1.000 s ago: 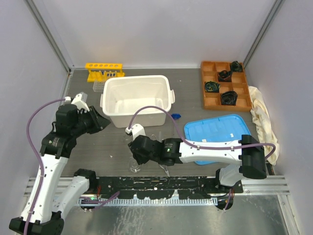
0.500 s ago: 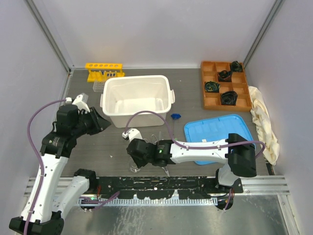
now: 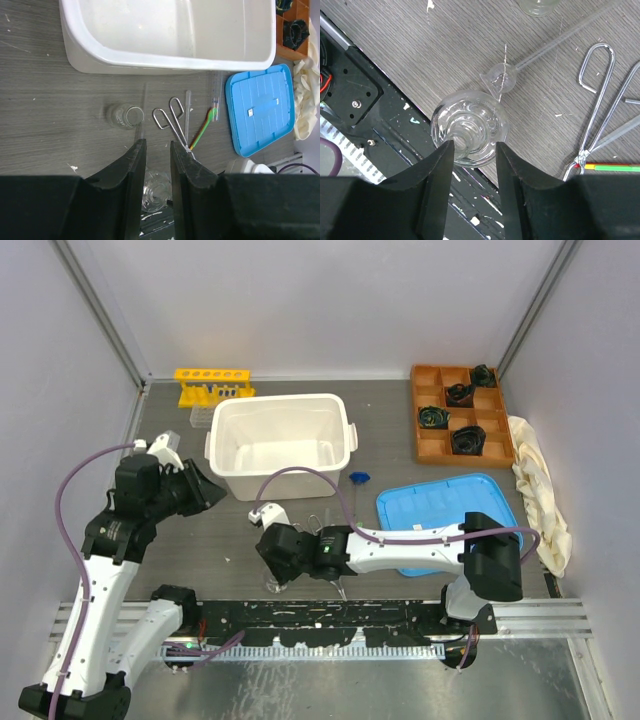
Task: Organize the chemistry lab equipment
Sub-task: Pick up the collection bottle at the center of the board.
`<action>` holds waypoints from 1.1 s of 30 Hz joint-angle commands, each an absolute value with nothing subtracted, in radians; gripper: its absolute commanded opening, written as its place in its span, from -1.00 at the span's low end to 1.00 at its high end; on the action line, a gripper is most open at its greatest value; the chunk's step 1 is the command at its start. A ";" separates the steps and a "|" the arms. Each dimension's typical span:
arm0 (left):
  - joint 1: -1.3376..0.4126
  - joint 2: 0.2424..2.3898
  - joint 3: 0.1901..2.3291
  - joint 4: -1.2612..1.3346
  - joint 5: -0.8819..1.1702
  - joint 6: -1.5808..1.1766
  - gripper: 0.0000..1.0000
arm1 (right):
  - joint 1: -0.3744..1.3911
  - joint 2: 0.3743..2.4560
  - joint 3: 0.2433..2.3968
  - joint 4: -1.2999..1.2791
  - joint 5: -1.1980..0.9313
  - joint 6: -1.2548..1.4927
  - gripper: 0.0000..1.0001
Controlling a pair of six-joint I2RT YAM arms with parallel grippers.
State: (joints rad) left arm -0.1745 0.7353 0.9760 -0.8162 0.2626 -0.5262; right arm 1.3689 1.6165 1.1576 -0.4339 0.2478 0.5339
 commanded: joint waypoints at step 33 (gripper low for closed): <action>-0.173 0.705 0.991 -0.818 0.285 -0.514 -0.41 | 1.388 1.687 1.253 -0.422 0.249 0.515 -0.13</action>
State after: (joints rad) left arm -0.1745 0.7212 0.9577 -0.8295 0.2657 -0.5266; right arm 1.3819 1.6833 1.2049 -0.4412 0.2245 0.5247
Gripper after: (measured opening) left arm 0.293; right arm 0.456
